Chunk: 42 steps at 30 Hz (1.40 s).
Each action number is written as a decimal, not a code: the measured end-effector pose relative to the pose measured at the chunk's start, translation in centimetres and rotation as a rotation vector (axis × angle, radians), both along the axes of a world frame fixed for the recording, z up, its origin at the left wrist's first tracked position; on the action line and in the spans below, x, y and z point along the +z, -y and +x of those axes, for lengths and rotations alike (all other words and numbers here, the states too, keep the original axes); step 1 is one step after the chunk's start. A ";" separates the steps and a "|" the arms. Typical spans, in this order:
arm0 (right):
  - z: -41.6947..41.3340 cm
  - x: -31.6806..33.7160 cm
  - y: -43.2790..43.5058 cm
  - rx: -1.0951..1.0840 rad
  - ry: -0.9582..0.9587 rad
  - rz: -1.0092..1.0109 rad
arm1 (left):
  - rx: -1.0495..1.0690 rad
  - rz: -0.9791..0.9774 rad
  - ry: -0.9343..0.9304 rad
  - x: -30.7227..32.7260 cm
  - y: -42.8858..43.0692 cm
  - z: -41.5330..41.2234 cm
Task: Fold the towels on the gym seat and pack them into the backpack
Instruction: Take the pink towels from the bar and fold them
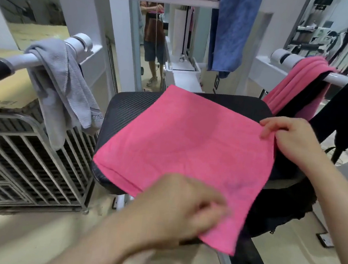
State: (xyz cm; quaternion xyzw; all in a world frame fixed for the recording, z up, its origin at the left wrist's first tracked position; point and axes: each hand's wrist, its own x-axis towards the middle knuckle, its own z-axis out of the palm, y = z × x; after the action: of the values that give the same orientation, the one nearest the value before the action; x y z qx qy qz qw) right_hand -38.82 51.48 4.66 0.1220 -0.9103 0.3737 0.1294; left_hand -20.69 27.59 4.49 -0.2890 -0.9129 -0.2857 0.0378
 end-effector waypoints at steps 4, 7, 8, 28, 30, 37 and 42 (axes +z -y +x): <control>-1.5 2.4 0.2 0.007 0.202 -0.093 | 0.444 -0.006 -0.249 2.3 4.5 -8.4; -3.4 4.0 0.9 0.127 0.350 0.367 | 0.476 -0.237 -0.210 3.4 6.6 -16.5; -4.1 4.2 1.4 0.159 0.390 0.460 | 0.421 -0.313 -0.188 3.4 6.8 -18.7; -21.8 3.3 10.4 0.181 -0.092 0.566 | 1.015 -0.028 -0.120 2.4 16.8 -27.4; -23.0 2.8 11.3 0.122 -0.103 0.396 | 1.074 0.066 -0.179 1.9 17.6 -28.0; -17.0 5.3 9.2 0.444 0.183 -0.248 | 0.931 0.519 -0.223 4.3 15.3 -23.2; -8.7 4.5 4.7 0.547 0.178 -0.106 | 0.802 0.446 -0.151 1.6 13.9 -14.3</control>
State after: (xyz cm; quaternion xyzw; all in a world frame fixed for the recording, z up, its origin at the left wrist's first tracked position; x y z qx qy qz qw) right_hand -47.49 46.82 9.16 0.3229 -0.8304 0.4512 -0.0502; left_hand -35.01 13.74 6.05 0.0822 -0.8635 -0.4161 0.2729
